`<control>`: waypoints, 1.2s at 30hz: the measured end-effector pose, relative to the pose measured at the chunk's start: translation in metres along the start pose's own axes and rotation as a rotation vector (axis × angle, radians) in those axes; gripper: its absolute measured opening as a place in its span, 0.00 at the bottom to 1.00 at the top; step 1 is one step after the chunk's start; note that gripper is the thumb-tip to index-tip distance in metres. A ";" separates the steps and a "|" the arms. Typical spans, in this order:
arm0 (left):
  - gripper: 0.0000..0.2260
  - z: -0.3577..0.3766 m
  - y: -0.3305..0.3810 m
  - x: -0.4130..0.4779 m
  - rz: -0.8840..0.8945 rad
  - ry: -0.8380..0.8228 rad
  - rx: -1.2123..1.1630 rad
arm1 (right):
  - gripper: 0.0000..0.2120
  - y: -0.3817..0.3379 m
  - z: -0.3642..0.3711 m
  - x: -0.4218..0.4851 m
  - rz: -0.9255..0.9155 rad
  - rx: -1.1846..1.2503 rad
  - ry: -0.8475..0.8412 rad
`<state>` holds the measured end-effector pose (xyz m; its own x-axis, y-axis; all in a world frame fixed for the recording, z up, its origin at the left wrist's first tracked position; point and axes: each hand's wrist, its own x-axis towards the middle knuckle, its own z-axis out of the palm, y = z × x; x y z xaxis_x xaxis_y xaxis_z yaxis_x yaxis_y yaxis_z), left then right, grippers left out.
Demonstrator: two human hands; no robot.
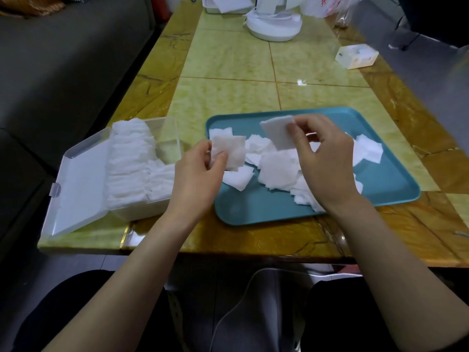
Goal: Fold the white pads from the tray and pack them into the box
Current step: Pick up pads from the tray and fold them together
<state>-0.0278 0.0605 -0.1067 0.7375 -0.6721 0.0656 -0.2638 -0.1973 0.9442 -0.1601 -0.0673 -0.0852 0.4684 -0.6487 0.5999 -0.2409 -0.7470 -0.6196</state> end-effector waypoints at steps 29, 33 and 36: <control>0.10 -0.003 0.015 -0.009 0.036 -0.011 -0.003 | 0.09 -0.004 0.034 -0.008 0.237 0.124 -0.334; 0.13 -0.011 0.016 -0.007 0.077 0.081 0.023 | 0.19 0.002 0.057 -0.016 0.187 -0.233 -0.642; 0.12 -0.014 0.016 -0.006 0.060 0.097 -0.005 | 0.19 0.000 0.062 -0.013 0.073 -0.439 -0.725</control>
<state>-0.0277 0.0716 -0.0872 0.7773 -0.6104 0.1524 -0.3062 -0.1555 0.9392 -0.1135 -0.0500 -0.1240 0.8316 -0.5553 0.0003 -0.5294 -0.7929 -0.3018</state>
